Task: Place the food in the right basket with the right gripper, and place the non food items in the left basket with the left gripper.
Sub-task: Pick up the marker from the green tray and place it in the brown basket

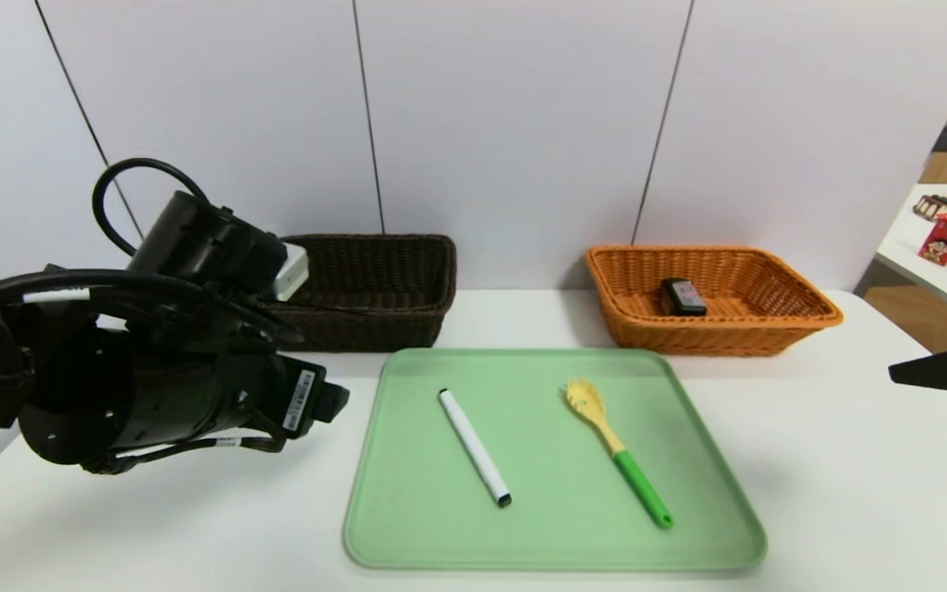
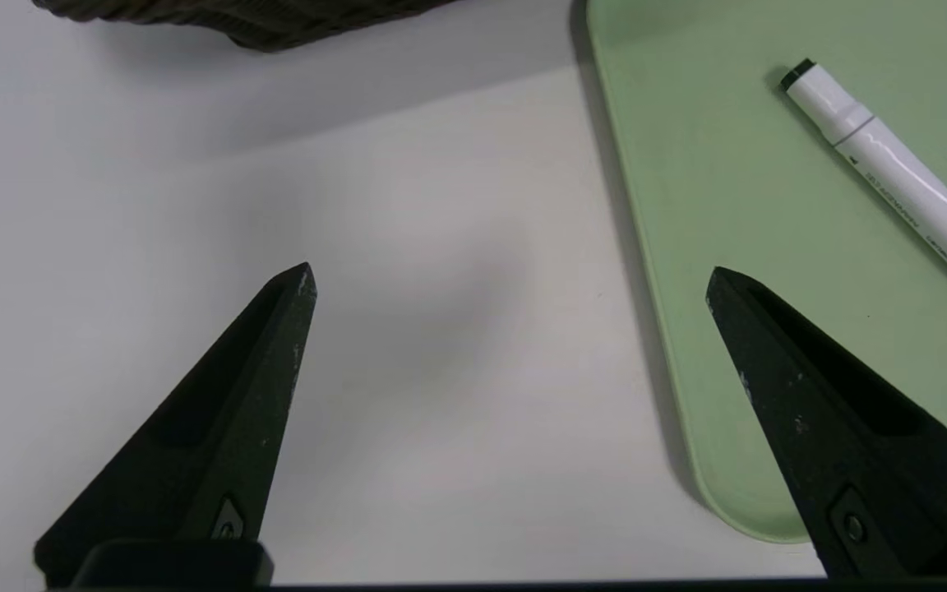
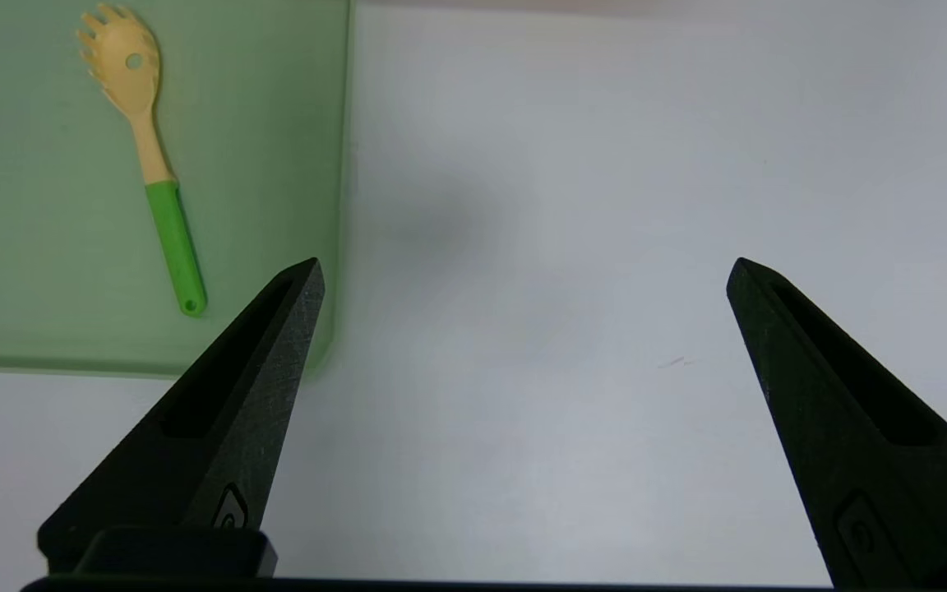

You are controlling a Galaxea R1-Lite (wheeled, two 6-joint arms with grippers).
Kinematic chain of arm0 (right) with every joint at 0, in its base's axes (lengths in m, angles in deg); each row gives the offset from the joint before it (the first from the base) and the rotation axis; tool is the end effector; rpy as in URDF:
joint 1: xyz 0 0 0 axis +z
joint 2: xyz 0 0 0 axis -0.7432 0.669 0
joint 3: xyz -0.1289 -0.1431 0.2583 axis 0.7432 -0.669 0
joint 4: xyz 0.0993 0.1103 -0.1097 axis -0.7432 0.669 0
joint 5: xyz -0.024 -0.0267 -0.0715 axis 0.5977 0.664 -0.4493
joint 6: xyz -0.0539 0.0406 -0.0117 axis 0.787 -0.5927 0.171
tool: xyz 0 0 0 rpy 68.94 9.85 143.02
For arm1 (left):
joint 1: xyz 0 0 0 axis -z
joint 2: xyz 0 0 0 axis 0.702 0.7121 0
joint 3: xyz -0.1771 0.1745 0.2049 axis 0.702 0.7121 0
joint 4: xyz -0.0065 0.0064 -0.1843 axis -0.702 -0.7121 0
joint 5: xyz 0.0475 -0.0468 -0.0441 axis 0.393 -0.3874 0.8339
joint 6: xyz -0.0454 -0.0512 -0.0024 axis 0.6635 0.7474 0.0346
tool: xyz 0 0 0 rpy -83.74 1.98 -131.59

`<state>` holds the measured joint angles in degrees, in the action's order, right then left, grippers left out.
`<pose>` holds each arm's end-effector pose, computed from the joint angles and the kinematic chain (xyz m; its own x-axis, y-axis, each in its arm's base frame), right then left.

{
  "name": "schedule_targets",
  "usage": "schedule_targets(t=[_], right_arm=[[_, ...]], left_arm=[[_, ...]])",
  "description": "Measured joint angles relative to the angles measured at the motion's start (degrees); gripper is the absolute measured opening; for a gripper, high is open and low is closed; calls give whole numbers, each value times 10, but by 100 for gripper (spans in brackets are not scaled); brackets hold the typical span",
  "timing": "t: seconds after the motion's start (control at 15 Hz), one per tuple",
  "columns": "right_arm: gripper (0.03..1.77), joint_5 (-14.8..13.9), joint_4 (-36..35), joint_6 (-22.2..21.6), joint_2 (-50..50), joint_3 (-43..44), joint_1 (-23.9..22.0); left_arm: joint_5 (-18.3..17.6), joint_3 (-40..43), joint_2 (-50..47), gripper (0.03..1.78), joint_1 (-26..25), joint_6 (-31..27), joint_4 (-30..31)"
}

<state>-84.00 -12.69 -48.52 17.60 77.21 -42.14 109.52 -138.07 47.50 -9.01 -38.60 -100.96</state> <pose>0.1699 0.0115 0.2733 0.7169 -0.0146 -0.6970 -0.0354 0.9977 -0.0573 0.2356 -0.1355 0.2154 0.7675 -0.0665 -0.6375 0.1845 0.9755 0.1203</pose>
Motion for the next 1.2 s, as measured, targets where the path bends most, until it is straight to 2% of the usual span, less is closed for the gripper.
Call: schedule_targets(t=[0.2,0.47,0.67,0.93,1.2], right_arm=[[169,0,1,0,-32,-26,-6],[169,-1,-1,0,-62,-63,-10],[169,-3,0,0,-75,-76,-10],[169,-5,0,0,-81,-84,-10],[169,-5,0,-1,-82,-88,-10]], left_arm=[[7,-5,9,169,23,4,-16],[38,-32,42,169,51,22,-20],[49,-90,79,169,85,87,-46],[46,-188,129,169,131,231,-144],[45,-224,176,169,143,279,-164]])
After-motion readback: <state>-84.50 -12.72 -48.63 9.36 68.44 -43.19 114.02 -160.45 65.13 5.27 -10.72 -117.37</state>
